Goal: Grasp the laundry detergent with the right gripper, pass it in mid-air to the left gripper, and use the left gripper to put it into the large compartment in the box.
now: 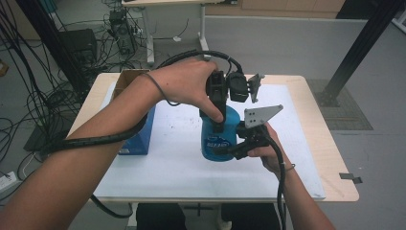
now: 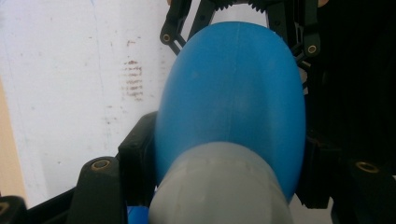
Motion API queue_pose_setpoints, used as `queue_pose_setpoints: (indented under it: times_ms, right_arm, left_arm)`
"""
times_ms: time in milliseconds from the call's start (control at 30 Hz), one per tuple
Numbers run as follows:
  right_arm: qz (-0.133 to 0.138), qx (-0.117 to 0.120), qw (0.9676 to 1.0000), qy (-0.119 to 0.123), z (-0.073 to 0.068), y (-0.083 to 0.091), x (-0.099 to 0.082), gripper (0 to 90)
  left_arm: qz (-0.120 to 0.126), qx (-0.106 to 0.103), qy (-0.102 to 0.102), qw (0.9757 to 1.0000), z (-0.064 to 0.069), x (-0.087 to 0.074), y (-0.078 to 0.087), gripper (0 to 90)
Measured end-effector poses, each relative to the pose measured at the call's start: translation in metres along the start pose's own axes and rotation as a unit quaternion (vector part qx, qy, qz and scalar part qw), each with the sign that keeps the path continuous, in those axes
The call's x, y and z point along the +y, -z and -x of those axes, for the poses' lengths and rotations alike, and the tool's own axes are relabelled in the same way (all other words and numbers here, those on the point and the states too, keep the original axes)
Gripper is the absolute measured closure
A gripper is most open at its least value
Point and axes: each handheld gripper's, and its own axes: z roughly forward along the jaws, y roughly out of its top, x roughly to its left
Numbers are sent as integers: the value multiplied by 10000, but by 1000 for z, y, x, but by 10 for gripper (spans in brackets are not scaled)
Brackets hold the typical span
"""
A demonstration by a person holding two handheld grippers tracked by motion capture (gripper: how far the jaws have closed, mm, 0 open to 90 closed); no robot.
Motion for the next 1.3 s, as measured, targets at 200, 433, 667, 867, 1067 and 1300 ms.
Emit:
queue_pose_setpoints:
  times_ms: [200, 433, 667, 867, 1067, 1300]
  right_arm:
    - [47, 4, 10000, -2, 0, 1, -1, 422]
    - [102, -1, 9999, -22, 0, 2, -2, 419]
    - [111, 36, 9999, -34, 1, 0, -2, 418]
    - [134, 39, 9999, -30, 1, 0, -2, 417]
    - [125, 34, 9999, -25, 0, -1, -1, 417]
    - [128, 38, 9999, -27, 0, -2, -1, 417]
  left_arm:
    - [41, 51, -5, 10000, 2, 0, 3, 374]
    - [70, 62, 31, 10000, 3, -1, 4, 376]
    - [37, 48, 53, 10000, 3, -1, 4, 377]
    - [47, 61, 73, 9999, 4, -2, 5, 377]
    - [32, 58, 92, 9999, 4, -3, 5, 377]
    - [84, 57, 89, 9999, 4, -6, 6, 377]
